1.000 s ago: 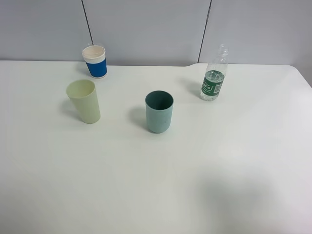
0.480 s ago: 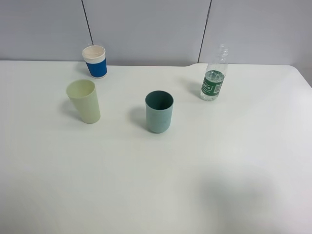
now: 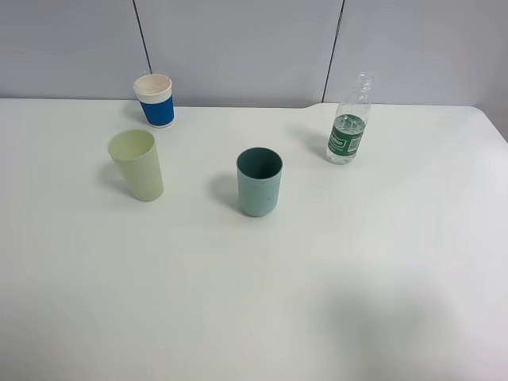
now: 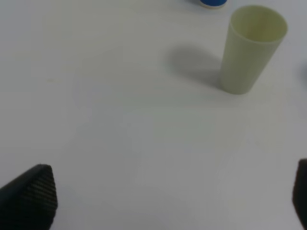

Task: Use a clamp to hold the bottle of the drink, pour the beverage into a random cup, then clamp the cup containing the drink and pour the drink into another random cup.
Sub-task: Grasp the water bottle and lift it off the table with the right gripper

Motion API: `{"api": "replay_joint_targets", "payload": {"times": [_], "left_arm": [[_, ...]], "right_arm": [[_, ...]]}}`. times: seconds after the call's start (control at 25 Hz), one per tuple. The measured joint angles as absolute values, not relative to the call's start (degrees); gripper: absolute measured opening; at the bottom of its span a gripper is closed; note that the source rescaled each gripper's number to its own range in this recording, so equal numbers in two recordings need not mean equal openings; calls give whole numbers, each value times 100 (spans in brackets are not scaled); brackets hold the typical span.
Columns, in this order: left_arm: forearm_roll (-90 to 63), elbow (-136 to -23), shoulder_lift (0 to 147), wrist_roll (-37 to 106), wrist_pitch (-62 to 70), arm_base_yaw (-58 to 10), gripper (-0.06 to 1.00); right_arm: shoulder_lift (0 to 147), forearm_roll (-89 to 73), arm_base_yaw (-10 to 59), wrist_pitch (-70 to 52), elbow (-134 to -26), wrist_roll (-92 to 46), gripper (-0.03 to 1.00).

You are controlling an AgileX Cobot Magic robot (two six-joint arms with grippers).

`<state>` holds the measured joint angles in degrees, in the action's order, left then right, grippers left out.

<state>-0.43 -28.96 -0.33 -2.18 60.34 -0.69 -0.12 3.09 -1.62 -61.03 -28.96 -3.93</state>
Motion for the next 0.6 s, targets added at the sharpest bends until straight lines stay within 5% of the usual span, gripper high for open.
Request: {"api": "replay_joint_targets", "payload": {"times": [0.6], "left_arm": [[-43, -2896, -33, -218, 6034, -69, 100]], "right_arm": [[-12, 309, -162, -6103, -2896, -393, 100]]}}
